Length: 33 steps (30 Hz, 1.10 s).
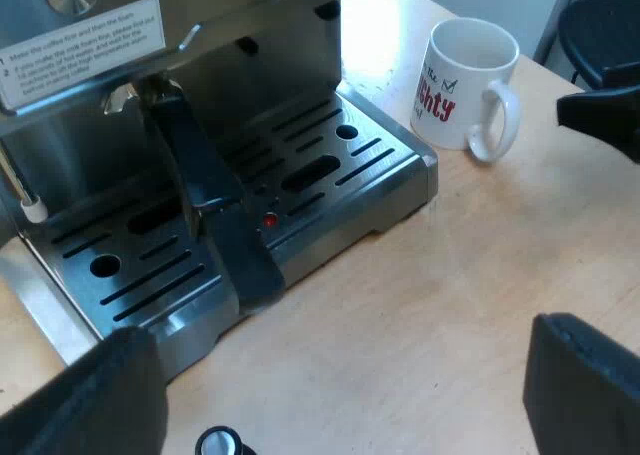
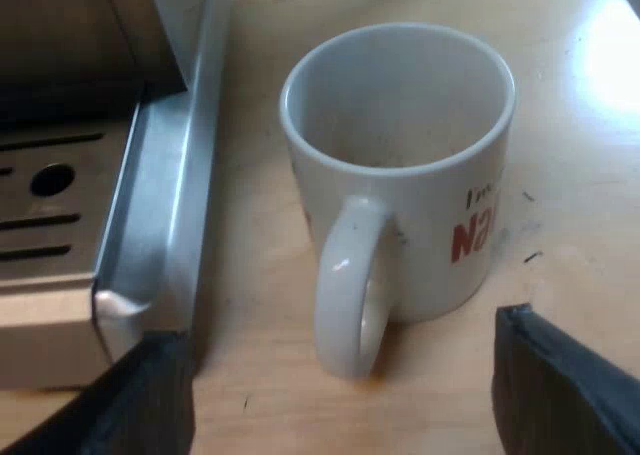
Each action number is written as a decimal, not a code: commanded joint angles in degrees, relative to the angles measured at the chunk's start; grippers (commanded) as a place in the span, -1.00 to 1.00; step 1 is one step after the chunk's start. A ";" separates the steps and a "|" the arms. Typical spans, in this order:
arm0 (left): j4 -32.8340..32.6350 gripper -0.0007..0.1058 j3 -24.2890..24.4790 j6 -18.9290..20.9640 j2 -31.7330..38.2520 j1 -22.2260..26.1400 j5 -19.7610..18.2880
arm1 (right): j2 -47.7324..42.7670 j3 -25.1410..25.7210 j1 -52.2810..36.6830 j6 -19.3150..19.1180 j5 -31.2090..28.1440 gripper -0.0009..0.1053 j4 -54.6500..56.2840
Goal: Remove mug from coffee machine
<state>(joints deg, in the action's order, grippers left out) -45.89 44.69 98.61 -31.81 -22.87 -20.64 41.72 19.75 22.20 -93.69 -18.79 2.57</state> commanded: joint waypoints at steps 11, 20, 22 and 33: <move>-4.34 0.50 0.48 0.23 0.39 -0.30 -0.66 | -18.50 5.02 0.17 -0.36 9.01 0.24 24.83; -6.42 0.50 3.07 0.10 1.59 -0.30 -0.66 | -21.47 15.15 0.17 -0.36 10.10 0.24 37.07; -6.20 0.50 3.79 0.11 1.58 -0.30 -0.66 | -21.47 16.93 0.17 -0.36 10.10 0.24 37.45; -3.92 0.50 3.86 0.37 1.58 11.84 -1.31 | -16.87 20.39 -0.04 -1.66 5.24 0.24 39.45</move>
<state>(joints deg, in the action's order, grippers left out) -50.60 48.14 98.61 -30.46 -12.19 -21.46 24.03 39.69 22.20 -94.62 -13.17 41.16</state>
